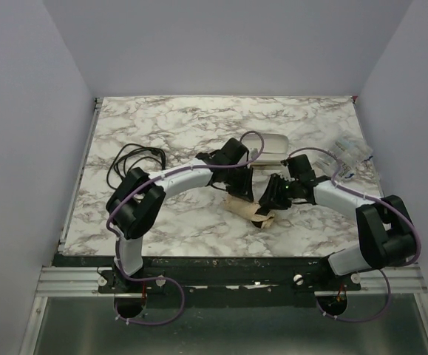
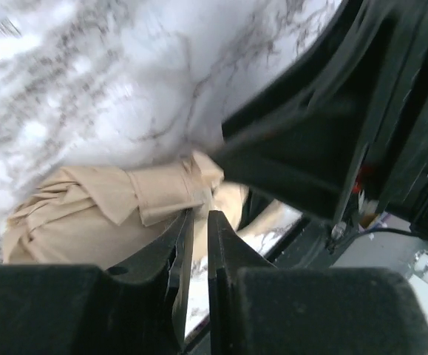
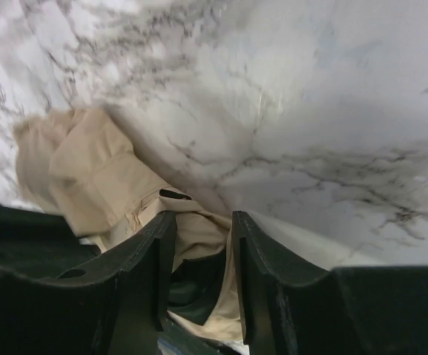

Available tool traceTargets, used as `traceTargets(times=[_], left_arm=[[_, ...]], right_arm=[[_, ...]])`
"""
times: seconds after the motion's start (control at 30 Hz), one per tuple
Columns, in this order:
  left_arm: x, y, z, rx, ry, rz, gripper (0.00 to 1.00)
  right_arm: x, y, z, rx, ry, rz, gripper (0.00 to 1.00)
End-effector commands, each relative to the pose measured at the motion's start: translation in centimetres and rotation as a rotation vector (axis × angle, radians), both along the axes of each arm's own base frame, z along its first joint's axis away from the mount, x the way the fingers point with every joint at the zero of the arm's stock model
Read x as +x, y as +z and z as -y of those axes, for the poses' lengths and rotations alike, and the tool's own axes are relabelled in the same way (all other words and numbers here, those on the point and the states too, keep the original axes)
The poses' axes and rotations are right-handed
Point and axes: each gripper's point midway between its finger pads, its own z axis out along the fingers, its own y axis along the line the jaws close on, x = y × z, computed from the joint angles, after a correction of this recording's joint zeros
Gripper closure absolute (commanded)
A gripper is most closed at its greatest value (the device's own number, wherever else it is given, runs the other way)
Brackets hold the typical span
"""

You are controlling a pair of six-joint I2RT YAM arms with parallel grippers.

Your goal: Open the umbrella

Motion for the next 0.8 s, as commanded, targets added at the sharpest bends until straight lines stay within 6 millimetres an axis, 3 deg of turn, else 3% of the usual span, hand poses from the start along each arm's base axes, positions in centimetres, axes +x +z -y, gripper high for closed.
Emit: traceTargets(times=[0.0,0.13,0.3,0.37,0.57,0.77], left_arm=[[3.6,0.0,-0.2,0.038,0.036,0.093,0.86],[4.1,0.5,-0.8,0.047,0.046,0.105,0.87],[4.4,3.5,-3.4,0.095,0.074,0.189,0.86],[4.5,5.2,-5.0,0.117,0.102,0.24,0.79],[3.0,9.0,-9.1,0.109,0.122,0.312,0.62],[0.2,11.9,-12.0,0.093,0.146,0.317,0.28]], right_arm=[[-4.4,0.4,-2.2,0.143,0.096,-0.131,0.57],[-4.8,0.6,-2.5,0.165,0.111,-0.125,0.53],[-4.4,1.7,-2.6,0.169,0.132,-0.07,0.38],[-4.3,2.4,-3.0,0.195,0.145,-0.045,0.32],[-4.3,3.4,-3.8,0.233,0.183,0.002,0.3],[-5.3,2.8,-4.9,0.216,0.23,0.007,0.29]])
